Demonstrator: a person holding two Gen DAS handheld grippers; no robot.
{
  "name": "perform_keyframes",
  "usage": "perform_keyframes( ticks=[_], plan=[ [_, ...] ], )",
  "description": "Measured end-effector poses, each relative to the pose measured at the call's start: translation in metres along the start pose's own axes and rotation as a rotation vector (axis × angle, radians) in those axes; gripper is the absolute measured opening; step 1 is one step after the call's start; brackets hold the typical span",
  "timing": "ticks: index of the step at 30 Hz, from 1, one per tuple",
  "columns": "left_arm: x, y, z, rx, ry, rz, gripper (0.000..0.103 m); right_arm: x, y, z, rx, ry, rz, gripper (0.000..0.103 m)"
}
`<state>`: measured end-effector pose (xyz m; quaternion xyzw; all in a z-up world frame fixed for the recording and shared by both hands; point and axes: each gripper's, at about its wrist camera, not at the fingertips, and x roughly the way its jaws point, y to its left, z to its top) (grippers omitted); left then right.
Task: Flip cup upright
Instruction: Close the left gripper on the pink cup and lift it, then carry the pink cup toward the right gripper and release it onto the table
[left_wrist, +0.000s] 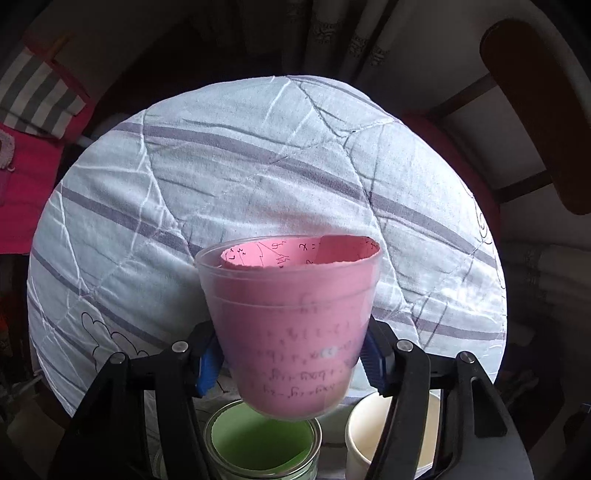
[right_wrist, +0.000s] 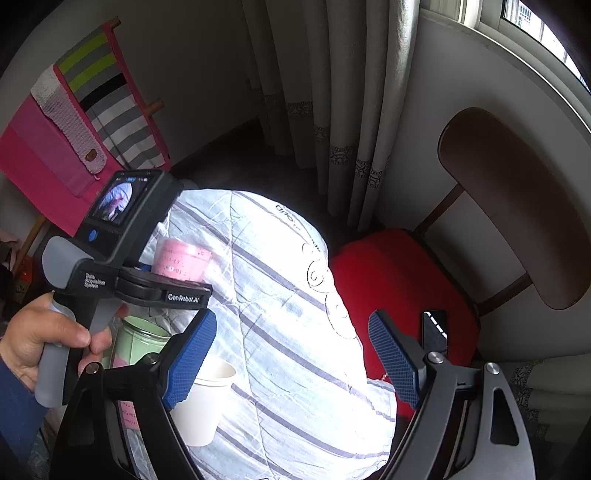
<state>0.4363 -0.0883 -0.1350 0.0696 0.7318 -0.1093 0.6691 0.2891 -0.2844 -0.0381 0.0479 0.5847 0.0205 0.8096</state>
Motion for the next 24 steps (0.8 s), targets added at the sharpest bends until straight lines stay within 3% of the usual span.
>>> perform_keyframes(
  ticks=[6,13,17,24],
  plan=[
    [-0.013,0.017,-0.004,-0.02,-0.039,-0.031,0.063,0.004,0.005,-0.006,-0.015,0.015,0.016,0.086],
    [-0.045,0.029,-0.037,-0.045,-0.137,-0.067,0.063,0.003,0.009,-0.013,-0.023,0.016,0.032,0.086],
    [-0.073,0.029,-0.081,-0.052,-0.229,-0.048,0.063,-0.002,0.014,-0.019,-0.041,0.01,0.041,0.086],
    [-0.105,0.035,-0.148,-0.111,-0.301,-0.061,0.063,-0.022,0.024,-0.037,-0.106,-0.03,0.058,0.086]
  ],
)
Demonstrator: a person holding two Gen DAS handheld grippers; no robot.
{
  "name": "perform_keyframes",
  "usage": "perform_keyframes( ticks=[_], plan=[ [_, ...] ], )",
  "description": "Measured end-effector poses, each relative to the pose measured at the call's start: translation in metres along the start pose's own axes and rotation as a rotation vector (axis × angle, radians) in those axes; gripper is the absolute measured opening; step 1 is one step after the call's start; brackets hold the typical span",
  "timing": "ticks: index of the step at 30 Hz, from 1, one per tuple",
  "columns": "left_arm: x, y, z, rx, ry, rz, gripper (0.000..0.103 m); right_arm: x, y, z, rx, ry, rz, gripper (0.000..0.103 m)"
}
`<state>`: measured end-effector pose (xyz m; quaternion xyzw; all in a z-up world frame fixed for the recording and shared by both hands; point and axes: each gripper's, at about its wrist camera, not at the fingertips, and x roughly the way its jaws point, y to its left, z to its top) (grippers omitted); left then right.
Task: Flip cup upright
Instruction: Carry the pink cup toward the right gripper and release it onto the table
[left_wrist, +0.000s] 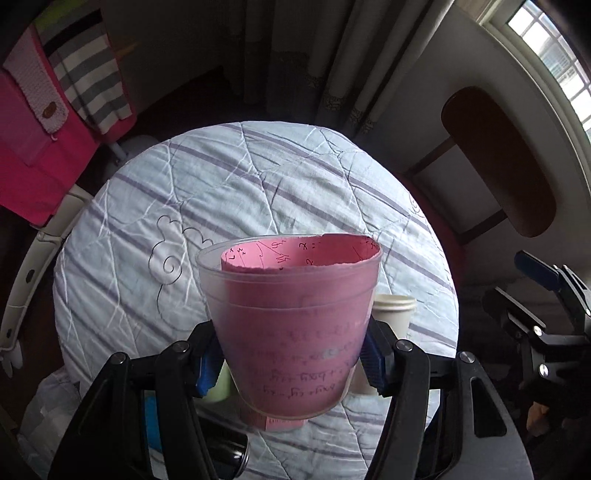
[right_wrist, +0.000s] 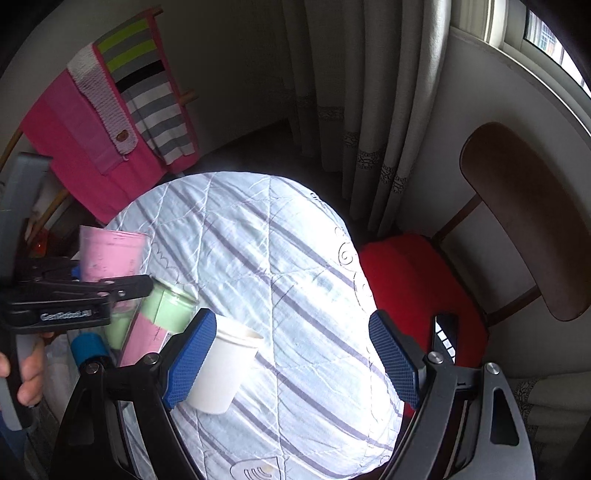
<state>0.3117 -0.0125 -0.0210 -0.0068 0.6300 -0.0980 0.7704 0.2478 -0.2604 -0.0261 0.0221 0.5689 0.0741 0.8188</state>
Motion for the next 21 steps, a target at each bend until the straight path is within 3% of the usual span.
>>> perform_keyframes(
  ticks=[4,8,11,21],
  plan=[
    [-0.024,-0.013,-0.045,0.008,-0.009,0.002,0.063,-0.01,0.011,-0.018,-0.044,-0.006,0.014,0.086],
    [-0.021,-0.019,-0.092,0.019,0.052,-0.012,0.063,-0.018,0.022,-0.039,-0.091,-0.017,0.02,0.086],
    [-0.005,-0.019,-0.12,0.021,0.125,-0.052,0.063,-0.017,0.025,-0.054,-0.101,-0.027,0.025,0.086],
    [0.06,-0.029,-0.17,0.11,0.306,-0.034,0.063,0.013,0.032,-0.103,-0.032,0.018,0.057,0.086]
  ],
)
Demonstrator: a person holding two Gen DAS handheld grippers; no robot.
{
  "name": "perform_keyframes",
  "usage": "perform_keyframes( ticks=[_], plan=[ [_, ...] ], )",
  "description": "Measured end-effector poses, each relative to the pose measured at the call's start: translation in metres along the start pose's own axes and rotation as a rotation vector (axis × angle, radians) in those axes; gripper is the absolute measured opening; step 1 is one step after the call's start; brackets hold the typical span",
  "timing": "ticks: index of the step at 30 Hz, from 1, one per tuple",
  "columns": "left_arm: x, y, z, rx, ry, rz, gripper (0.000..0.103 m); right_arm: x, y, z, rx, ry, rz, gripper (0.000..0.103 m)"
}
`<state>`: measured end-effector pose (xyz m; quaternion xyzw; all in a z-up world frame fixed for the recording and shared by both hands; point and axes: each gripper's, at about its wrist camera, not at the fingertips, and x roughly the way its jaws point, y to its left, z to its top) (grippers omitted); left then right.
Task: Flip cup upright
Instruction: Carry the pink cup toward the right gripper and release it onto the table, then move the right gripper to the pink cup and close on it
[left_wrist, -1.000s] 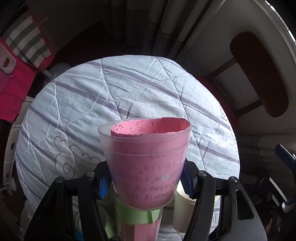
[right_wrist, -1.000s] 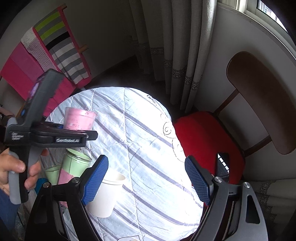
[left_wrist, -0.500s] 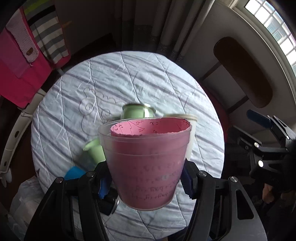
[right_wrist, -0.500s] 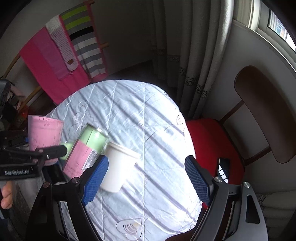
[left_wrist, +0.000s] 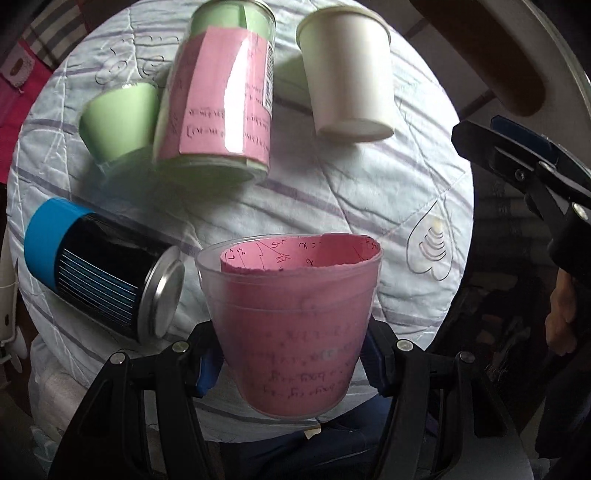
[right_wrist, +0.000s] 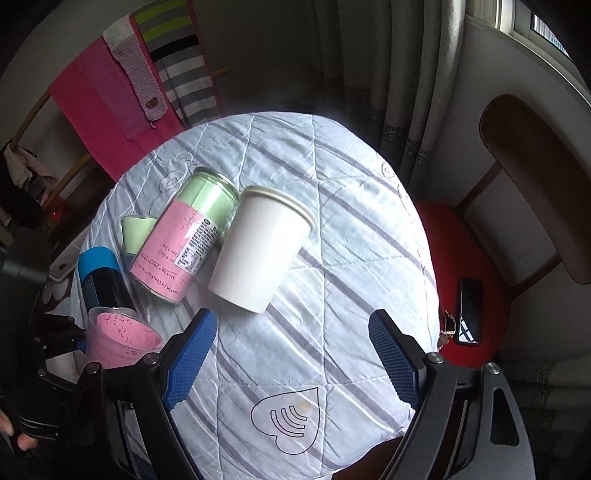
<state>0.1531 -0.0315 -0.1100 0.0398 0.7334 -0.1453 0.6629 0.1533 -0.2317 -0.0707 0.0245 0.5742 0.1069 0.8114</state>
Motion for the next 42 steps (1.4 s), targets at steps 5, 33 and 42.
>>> perform_keyframes(
  ticks=[5,33,42],
  plan=[
    [0.01,0.0,-0.006,0.002,0.01,-0.014,0.063,0.008,-0.003,-0.013,0.046,0.026,-0.006,0.086],
    [0.002,0.02,-0.125,0.161,-0.526,0.068,0.083,0.011,0.052,-0.078,0.166,-0.007,0.391,0.086],
    [-0.036,0.06,-0.199,0.067,-0.722,0.214,0.088,0.009,0.084,-0.091,0.287,-0.039,0.283,0.086]
  ],
)
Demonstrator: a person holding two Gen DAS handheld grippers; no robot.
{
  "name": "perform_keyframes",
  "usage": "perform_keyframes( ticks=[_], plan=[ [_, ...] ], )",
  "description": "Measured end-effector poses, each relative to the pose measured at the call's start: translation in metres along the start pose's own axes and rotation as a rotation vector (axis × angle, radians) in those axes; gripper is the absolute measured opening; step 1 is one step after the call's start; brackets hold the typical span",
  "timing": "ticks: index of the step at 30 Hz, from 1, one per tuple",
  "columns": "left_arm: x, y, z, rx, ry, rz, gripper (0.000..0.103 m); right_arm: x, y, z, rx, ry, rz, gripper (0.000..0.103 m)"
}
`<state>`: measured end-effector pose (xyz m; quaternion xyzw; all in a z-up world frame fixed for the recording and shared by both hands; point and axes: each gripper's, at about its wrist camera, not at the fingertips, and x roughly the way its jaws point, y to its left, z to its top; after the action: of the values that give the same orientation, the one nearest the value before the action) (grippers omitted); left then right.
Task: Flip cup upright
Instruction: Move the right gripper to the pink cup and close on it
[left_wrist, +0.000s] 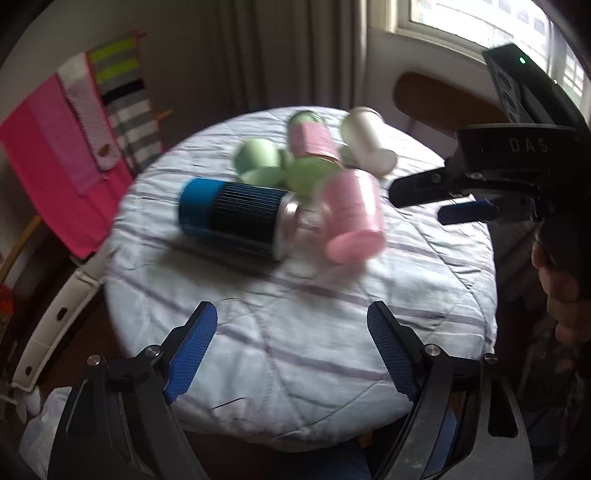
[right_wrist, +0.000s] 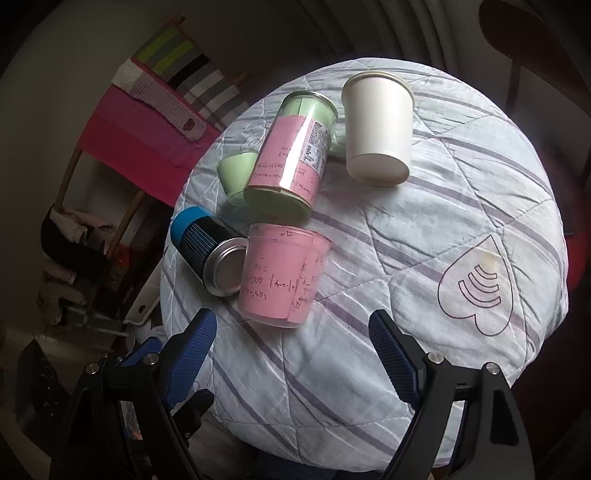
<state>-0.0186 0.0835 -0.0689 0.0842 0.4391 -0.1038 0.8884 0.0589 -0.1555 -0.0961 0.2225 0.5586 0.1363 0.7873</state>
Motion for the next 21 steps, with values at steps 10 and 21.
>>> perform_keyframes(
  ticks=[10,21],
  plan=[
    [-0.004,0.057,-0.001,-0.14,-0.05,0.195,0.091,0.023,0.018,0.009,0.05,-0.028,-0.114,0.086],
    [0.028,0.07,0.009,-0.182,-0.02,0.22,0.091,0.053,0.011,0.023,0.084,0.052,-0.142,0.086]
  ],
)
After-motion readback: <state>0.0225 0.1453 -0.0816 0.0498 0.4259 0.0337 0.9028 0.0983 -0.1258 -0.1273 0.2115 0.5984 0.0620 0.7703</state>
